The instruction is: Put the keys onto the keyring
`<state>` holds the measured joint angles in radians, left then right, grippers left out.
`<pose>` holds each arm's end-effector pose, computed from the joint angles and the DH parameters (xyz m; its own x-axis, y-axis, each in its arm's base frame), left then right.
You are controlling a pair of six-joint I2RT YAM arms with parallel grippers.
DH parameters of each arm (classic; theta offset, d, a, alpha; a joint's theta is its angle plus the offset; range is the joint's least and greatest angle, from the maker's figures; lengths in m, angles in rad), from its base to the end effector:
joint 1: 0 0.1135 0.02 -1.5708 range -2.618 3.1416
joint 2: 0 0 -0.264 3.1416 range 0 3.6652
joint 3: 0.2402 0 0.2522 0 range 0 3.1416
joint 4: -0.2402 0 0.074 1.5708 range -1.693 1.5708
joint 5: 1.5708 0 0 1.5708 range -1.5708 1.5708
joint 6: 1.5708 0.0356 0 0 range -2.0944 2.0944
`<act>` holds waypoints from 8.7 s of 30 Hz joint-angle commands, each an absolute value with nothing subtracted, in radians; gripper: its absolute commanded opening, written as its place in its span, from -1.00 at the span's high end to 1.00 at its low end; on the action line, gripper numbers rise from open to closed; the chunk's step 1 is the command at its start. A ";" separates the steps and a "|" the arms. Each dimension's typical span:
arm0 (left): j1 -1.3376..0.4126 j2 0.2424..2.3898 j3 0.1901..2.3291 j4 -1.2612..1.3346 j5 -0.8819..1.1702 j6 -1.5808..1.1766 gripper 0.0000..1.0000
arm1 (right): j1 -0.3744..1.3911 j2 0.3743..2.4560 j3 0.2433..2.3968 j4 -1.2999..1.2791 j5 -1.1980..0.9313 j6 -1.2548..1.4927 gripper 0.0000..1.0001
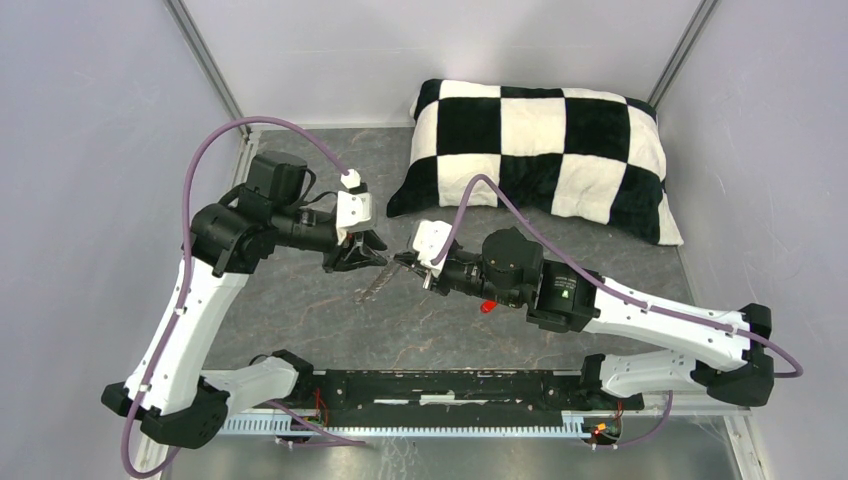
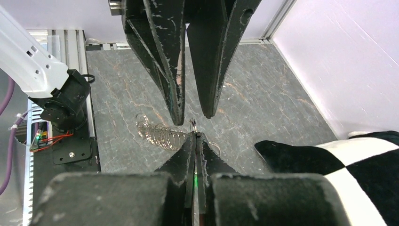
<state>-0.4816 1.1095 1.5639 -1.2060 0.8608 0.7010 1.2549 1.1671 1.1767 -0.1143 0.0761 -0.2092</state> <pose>0.1357 -0.1014 0.4450 0.0490 0.4488 -0.8923 0.9963 0.0413 0.0755 0.0863 0.2554 0.4072 0.1602 -0.1764 -0.9712 -0.9109 0.3527 -0.2143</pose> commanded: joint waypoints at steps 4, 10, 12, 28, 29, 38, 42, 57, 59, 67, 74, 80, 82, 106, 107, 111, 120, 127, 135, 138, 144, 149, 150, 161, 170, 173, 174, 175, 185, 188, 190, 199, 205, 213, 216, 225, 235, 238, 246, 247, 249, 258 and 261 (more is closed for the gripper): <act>-0.498 1.100 1.560 -1.161 0.843 0.753 0.39 | 1.261 1.180 1.238 -0.038 0.068 -0.198 0.99; -0.519 1.097 1.554 -1.182 0.823 0.770 0.40 | 1.261 1.189 1.249 -0.034 0.064 -0.196 0.99; -0.524 1.095 1.555 -1.195 0.807 0.789 0.40 | 1.261 1.189 1.250 -0.034 0.063 -0.196 0.99; -0.532 1.070 1.560 -1.181 0.748 0.837 0.95 | 1.259 1.179 1.248 -0.074 0.073 -0.189 0.49; -0.532 1.063 1.559 -1.174 0.764 0.830 0.95 | 1.259 1.170 1.249 -0.077 0.074 -0.188 0.39; -0.532 0.962 1.492 -0.966 1.025 0.740 0.96 | 1.204 0.973 1.161 -0.030 -0.083 -0.155 -0.01; -0.533 0.955 1.478 -0.853 1.148 0.643 0.96 | 1.193 0.916 1.114 0.024 -0.187 -0.146 0.20; -0.532 0.946 1.378 -0.386 1.289 0.225 0.96 | 1.182 0.929 1.085 0.130 -0.391 -0.145 0.31; -0.532 0.947 1.378 -0.384 1.300 0.227 0.96 | 1.183 0.932 1.086 0.130 -0.374 -0.150 0.32; -0.532 0.936 1.377 -0.382 1.332 0.238 0.95 | 1.180 0.927 1.083 0.132 -0.293 -0.153 0.35; -0.532 0.928 1.355 -0.383 1.330 0.265 0.96 | 1.180 0.958 1.104 0.165 -0.314 -0.127 0.36; -0.532 0.910 1.330 -0.382 1.261 0.300 0.96 | 1.180 0.977 1.108 0.184 -0.332 -0.102 0.46; -0.532 0.905 1.321 -0.382 1.249 0.307 0.95 | 1.178 0.976 1.108 0.188 -0.322 -0.100 0.51; -0.532 0.914 1.373 -0.747 0.890 0.613 0.33 | 1.180 1.071 1.207 -0.108 -0.106 -0.196 0.99; -0.532 0.916 1.373 -0.747 0.890 0.610 0.38 | 1.180 1.072 1.208 -0.106 -0.107 -0.196 0.99; -0.532 0.920 1.375 -0.781 0.907 0.636 0.67 | 1.180 1.067 1.204 -0.095 -0.102 -0.196 0.99; -0.532 0.950 1.398 -0.887 0.949 0.702 0.56 | 1.180 1.060 1.192 -0.074 -0.102 -0.192 0.99; -0.532 0.960 1.398 -0.889 0.913 0.707 0.28 | 1.180 1.055 1.180 -0.063 -0.106 -0.189 0.99; -0.532 0.988 1.413 -0.891 0.947 0.704 0.65 | 1.179 1.056 1.167 -0.045 -0.126 -0.176 0.99; -0.532 0.992 1.411 -0.891 0.963 0.709 0.74 | 1.179 1.055 1.161 -0.033 -0.136 -0.167 0.99; -0.532 0.967 1.395 -0.889 0.997 0.774 0.96 | 1.180 1.024 1.141 -0.021 -0.144 -0.156 0.96; -0.532 0.904 1.370 -0.886 1.117 0.960 0.96 | 1.165 0.940 1.108 -0.028 -0.183 -0.141 0.07; -0.532 0.909 1.382 -0.888 1.134 0.967 0.96 | 1.161 0.910 1.090 -0.013 -0.188 -0.132 -0.03; -0.532 0.892 1.403 -0.886 1.219 1.190 0.96 | 1.132 0.884 1.070 0.079 -0.282 -0.053 -0.03; -0.532 0.886 1.423 -0.885 1.271 1.250 0.96 | 1.109 0.898 1.075 0.110 -0.421 -0.073 -0.02; -0.532 0.867 1.396 -0.889 1.247 1.339 0.95 | 1.084 0.885 1.066 0.107 -0.437 -0.070 -0.01; -0.532 0.858 1.383 -0.909 1.237 1.432 0.95 | 1.075 0.887 1.069 0.101 -0.440 -0.068 -0.01; -0.532 0.852 1.372 -0.937 1.225 1.489 0.95 | 1.068 0.892 1.070 0.089 -0.434 -0.066 -0.01; -0.532 0.890 1.305 -0.959 1.095 1.205 0.95 | 0.756 0.975 0.934 -0.139 -0.100 0.135 -0.34; -0.532 0.891 1.260 -0.915 1.087 1.103 0.96 | 0.682 0.964 0.809 -0.194 -0.026 0.171 -0.39; -0.532 0.887 1.222 -0.877 1.076 1.038 0.95 | 0.637 0.971 0.728 -0.217 -0.034 0.175 -0.48; -0.531 0.863 1.080 -0.901 1.078 1.053 0.96 | 0.628 0.824 0.404 -0.092 -0.073 -0.149 -0.66; -0.531 0.878 1.048 -0.911 1.108 1.078 0.96 | 0.607 0.934 0.434 -0.088 -0.171 -0.390 -0.55; -0.531 0.868 1.043 -0.975 1.108 1.143 0.96 | 0.524 1.089 0.486 -0.157 -0.435 -0.549 -0.38; -0.531 0.862 1.046 -0.980 1.107 1.161 0.96 | 0.485 1.122 0.512 -0.178 -0.491 -0.590 -0.38; -0.531 0.858 1.087 -1.013 1.096 1.206 0.96 | 0.426 1.220 0.559 -0.207 -0.567 -0.647 -0.26; -0.531 0.884 1.136 -1.025 1.084 1.217 0.95 | 0.427 1.283 0.577 -0.230 -0.512 -0.673 -0.26; -0.531 0.876 1.138 -1.025 1.074 1.223 0.96 | 0.442 1.307 0.574 -0.217 -0.478 -0.666 -0.24; -0.531 0.876 1.148 -1.024 1.066 1.233 0.95 | 0.456 1.311 0.553 -0.166 -0.466 -0.623 0.20; -0.531 0.875 1.146 -1.024 1.063 1.239 0.96 | 0.461 1.308 0.545 -0.156 -0.475 -0.614 0.23; -0.531 0.871 1.143 -1.024 1.059 1.245 0.96 | 0.470 1.305 0.528 -0.131 -0.499 -0.581 0.26; -0.531 0.859 1.154 -1.025 1.031 1.254 0.95 | 0.535 1.391 0.520 -0.091 -0.516 -0.500 0.89; -0.531 0.857 1.155 -1.025 1.030 1.250 0.96 | 0.566 1.407 0.536 -0.036 -0.522 -0.459 0.99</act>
<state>-0.5323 0.8703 1.1103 -1.0252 1.0267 1.2087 0.5312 1.3651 0.5217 -0.0792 -0.5018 -0.5262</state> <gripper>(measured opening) 0.031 0.024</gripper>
